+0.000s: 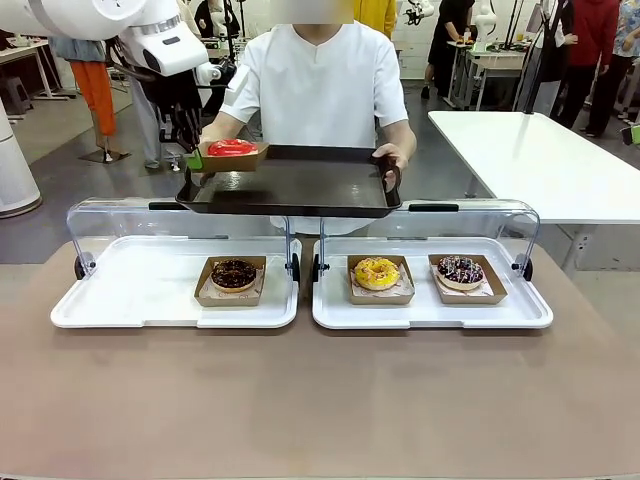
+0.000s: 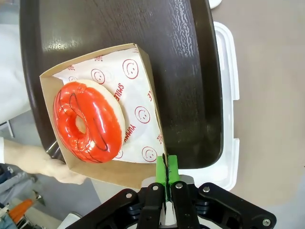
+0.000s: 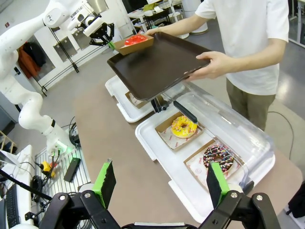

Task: Provide the desired donut to the person.
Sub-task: Place the picked Paper togo box onto the Handle tray extended by the person.

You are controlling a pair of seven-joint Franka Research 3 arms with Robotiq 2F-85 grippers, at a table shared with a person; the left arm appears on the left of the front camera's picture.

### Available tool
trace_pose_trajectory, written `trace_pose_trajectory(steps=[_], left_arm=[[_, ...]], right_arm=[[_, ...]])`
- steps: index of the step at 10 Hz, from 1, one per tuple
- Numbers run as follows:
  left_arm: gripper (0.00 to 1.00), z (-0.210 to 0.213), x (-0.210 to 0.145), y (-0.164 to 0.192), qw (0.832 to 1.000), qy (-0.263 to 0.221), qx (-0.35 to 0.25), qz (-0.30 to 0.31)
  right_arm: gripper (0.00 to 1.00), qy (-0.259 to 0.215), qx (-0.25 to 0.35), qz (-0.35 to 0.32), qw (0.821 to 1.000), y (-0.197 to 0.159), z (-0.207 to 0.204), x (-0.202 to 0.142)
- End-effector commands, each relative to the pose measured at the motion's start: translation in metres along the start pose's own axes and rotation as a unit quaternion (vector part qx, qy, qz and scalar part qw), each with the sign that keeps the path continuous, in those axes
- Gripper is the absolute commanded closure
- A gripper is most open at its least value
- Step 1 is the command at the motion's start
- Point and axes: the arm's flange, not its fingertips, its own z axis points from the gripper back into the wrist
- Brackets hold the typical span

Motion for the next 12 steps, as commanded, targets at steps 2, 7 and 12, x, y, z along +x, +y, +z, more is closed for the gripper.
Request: trace_pose_trajectory(steps=[2,7,12], left_arm=[[0.99,-0.009,-0.008,0.005,1.000,-0.007,-0.012,0.006],[0.99,-0.021,-0.012,0.010,1.000,-0.013,-0.023,-0.003],[0.00,-0.020,-0.010,0.009,0.999,-0.022,-0.029,-0.014]], right_arm=[[0.00,0.000,0.001,0.000,1.000,0.001,-0.001,-0.001],[0.00,0.000,0.001,0.000,1.000,0.001,-0.001,-0.001],[0.00,0.000,0.001,0.000,1.000,0.001,-0.001,-0.001]])
